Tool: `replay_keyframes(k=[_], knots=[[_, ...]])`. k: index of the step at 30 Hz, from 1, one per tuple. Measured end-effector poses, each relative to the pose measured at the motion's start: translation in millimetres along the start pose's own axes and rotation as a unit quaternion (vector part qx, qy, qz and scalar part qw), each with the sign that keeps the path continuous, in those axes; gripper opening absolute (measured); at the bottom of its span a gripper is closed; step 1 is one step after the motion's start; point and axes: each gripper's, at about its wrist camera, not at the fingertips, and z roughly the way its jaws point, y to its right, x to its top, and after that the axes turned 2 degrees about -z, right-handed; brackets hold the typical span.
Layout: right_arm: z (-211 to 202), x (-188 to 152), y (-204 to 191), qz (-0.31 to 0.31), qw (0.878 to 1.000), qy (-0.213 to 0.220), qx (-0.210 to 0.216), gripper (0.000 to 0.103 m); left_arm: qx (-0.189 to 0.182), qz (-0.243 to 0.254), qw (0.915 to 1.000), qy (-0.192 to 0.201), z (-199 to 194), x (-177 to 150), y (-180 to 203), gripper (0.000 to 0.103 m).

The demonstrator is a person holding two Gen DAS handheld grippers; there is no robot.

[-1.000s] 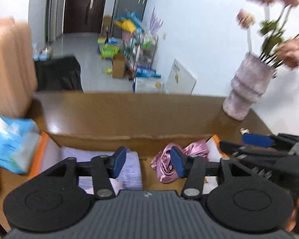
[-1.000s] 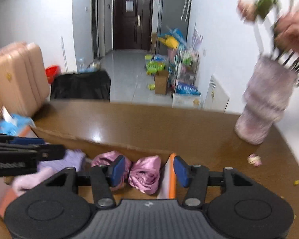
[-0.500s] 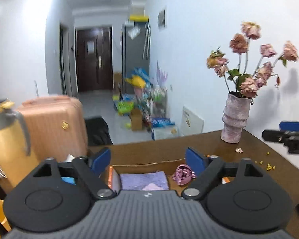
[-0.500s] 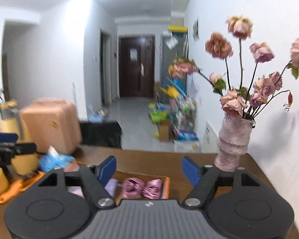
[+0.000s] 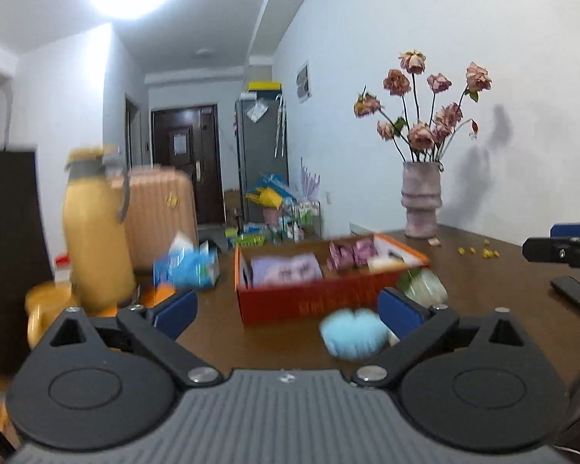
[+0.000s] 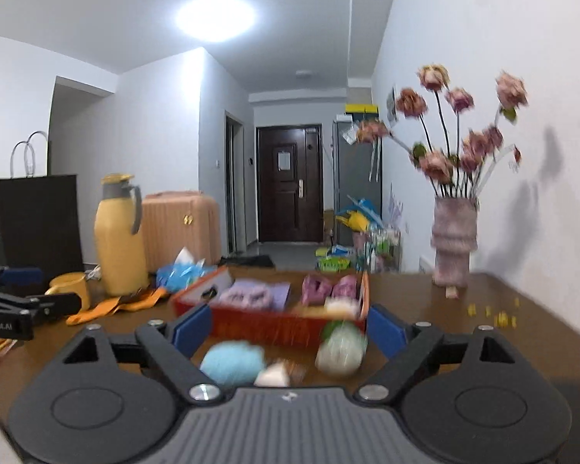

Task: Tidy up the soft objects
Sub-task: 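Move both grippers to the light blue plush on the table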

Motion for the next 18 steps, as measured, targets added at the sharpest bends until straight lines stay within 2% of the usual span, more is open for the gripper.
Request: replay_keyframes(k=[4, 6, 9, 13, 15, 18], knots=[[-27, -29, -9, 0.044, 0.998, -0.032, 0.022, 0.088, -0.015, -0.022, 0.9987, -0.044, -24, -29, -5, 0.102], [-36, -37, -15, 0.041, 0.997, -0.045, 0.039, 0.088, -0.016, -0.018, 0.9986, -0.047, -28, -31, -6, 0.102], [-36, -38, -19, 0.029, 0.998, -0.051, 0.030, 0.088, -0.016, -0.021, 0.9986, -0.046, -25, -27, -7, 0.102], [-25, -42, -15, 0.055, 0.996, -0.059, 0.043, 0.086, -0.024, -0.035, 0.9971, -0.063, -12, -30, -7, 0.102], [-13, -43, -12, 0.065, 0.994, -0.068, 0.054, 0.086, -0.041, -0.049, 0.9949, -0.078, 2, -32, -9, 0.102], [15, -42, -7, 0.078, 0.991, -0.087, 0.066, 0.083, -0.079, -0.101, 0.9851, -0.114, 41, -29, -18, 0.102]])
